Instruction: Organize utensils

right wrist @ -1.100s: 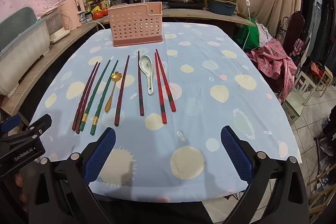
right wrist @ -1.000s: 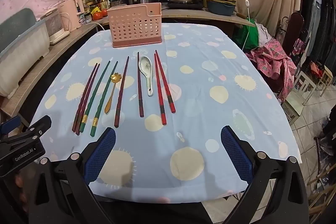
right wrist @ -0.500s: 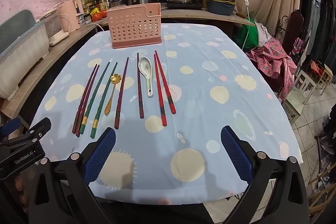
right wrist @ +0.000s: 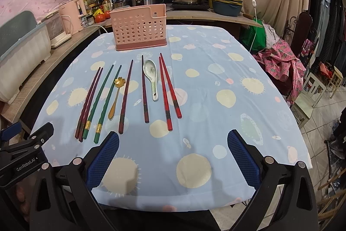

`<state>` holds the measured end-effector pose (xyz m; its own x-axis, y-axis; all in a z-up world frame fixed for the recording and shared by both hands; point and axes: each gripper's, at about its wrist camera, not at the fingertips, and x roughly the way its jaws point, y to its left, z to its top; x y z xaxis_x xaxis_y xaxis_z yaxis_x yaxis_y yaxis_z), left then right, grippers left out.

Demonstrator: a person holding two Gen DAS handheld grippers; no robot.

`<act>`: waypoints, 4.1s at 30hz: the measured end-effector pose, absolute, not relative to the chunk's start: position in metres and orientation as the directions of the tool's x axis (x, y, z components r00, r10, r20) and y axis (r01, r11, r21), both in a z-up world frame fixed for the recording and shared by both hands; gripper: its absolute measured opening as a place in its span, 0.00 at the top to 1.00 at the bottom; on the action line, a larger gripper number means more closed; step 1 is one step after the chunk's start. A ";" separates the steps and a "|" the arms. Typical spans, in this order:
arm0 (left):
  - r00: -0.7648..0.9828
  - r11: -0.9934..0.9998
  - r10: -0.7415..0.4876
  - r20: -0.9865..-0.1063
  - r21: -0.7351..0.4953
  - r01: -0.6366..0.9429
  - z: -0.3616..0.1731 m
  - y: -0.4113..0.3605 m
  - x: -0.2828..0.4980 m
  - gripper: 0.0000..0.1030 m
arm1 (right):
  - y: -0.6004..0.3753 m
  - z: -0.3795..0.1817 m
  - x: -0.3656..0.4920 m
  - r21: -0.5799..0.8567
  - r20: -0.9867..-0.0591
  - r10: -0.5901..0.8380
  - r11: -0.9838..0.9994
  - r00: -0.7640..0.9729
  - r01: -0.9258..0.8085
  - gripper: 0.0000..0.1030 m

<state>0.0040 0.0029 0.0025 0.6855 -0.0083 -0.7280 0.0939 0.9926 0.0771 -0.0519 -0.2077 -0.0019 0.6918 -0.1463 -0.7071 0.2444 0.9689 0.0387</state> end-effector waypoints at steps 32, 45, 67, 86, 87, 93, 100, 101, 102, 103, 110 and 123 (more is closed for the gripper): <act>0.673 0.993 -0.001 -0.740 0.077 0.086 -0.003 0.003 0.007 0.07 | -0.209 -0.001 -0.052 0.041 -0.704 -0.146 0.969 0.695 0.245 0.07; 0.671 0.993 -0.002 -0.741 0.076 0.086 -0.003 0.004 0.007 0.07 | -0.209 0.002 -0.051 0.042 -0.700 -0.149 0.967 0.699 0.249 0.07; 0.665 0.994 -0.001 -0.746 0.070 0.080 -0.004 0.003 0.005 0.07 | -0.211 0.002 -0.052 0.043 -0.699 -0.151 0.967 0.699 0.251 0.07; 0.590 0.999 -0.037 -0.806 -0.015 0.041 -0.030 0.015 0.056 0.07 | -0.231 -0.018 -0.027 0.076 -0.736 -0.139 0.956 0.663 0.285 0.07; 0.586 0.999 -0.037 -0.809 -0.014 0.043 -0.032 0.014 0.060 0.07 | -0.231 -0.020 -0.024 0.074 -0.739 -0.140 0.956 0.659 0.286 0.07; 0.544 0.996 -0.067 -0.836 -0.025 0.085 -0.046 0.008 0.071 0.12 | -0.233 -0.029 -0.011 0.058 -0.757 -0.146 0.956 0.636 0.288 0.07; 0.498 0.993 -0.093 -0.862 -0.043 0.110 -0.062 0.007 0.077 0.29 | -0.233 -0.033 -0.004 0.052 -0.769 -0.145 0.956 0.622 0.288 0.07; 0.495 0.993 -0.094 -0.864 -0.045 0.109 -0.063 0.007 0.077 0.30 | -0.233 -0.034 -0.003 0.052 -0.770 -0.145 0.956 0.621 0.287 0.07; 0.495 0.993 -0.093 -0.864 -0.045 0.108 -0.064 0.008 0.077 0.30 | -0.233 -0.034 -0.003 0.052 -0.772 -0.143 0.957 0.620 0.286 0.07; 0.495 0.993 -0.093 -0.864 -0.045 0.109 -0.065 0.008 0.078 0.30 | -0.232 -0.035 -0.002 0.053 -0.773 -0.141 0.957 0.619 0.284 0.07; 0.503 0.992 -0.094 -0.859 -0.040 0.116 -0.066 0.008 0.077 0.34 | -0.231 -0.038 0.002 0.057 -0.784 -0.127 0.960 0.608 0.274 0.14; 0.498 0.986 -0.132 -0.857 -0.061 0.156 -0.066 0.004 0.084 0.91 | -0.246 -0.046 0.025 0.088 -0.797 -0.093 0.960 0.597 0.267 0.63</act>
